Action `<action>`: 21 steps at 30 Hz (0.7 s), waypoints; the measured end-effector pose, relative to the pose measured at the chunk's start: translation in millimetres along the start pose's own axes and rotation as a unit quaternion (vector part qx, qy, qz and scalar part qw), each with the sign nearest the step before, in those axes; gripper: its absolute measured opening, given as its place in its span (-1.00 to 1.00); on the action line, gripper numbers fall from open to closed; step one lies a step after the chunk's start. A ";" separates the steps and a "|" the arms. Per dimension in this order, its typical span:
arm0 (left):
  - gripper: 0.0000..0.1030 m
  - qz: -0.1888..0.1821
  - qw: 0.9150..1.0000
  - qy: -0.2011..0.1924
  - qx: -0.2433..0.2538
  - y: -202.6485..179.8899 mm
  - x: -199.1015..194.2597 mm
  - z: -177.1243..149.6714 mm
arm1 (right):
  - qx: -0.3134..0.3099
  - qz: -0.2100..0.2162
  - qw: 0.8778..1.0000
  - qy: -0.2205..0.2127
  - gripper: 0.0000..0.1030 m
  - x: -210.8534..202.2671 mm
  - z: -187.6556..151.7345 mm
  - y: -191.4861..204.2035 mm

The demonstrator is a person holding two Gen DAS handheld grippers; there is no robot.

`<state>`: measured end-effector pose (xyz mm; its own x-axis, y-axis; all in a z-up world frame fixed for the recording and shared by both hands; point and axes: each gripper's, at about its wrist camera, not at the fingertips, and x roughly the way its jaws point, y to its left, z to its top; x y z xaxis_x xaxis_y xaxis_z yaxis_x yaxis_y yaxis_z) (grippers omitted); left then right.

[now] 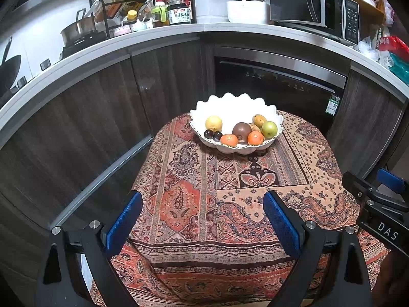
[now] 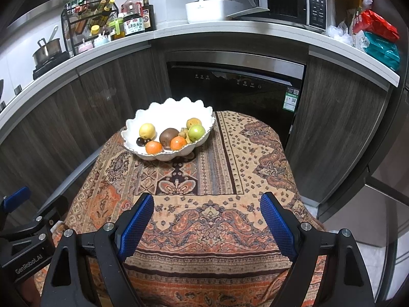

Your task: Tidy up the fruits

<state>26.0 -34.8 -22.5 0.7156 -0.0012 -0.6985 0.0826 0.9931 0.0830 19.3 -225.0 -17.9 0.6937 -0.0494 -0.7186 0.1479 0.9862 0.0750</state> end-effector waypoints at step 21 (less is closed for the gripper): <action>0.87 0.007 1.000 -0.006 -0.001 3.2 -3.1 -1.7 | 0.000 0.002 1.000 0.000 0.67 -1.0 -0.2 -0.5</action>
<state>22.9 -31.4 -21.3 0.7246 0.0121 -0.6890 0.0707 0.9933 0.0918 18.3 -225.3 -17.3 0.6937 -0.0456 -0.7188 0.1459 0.9862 0.0783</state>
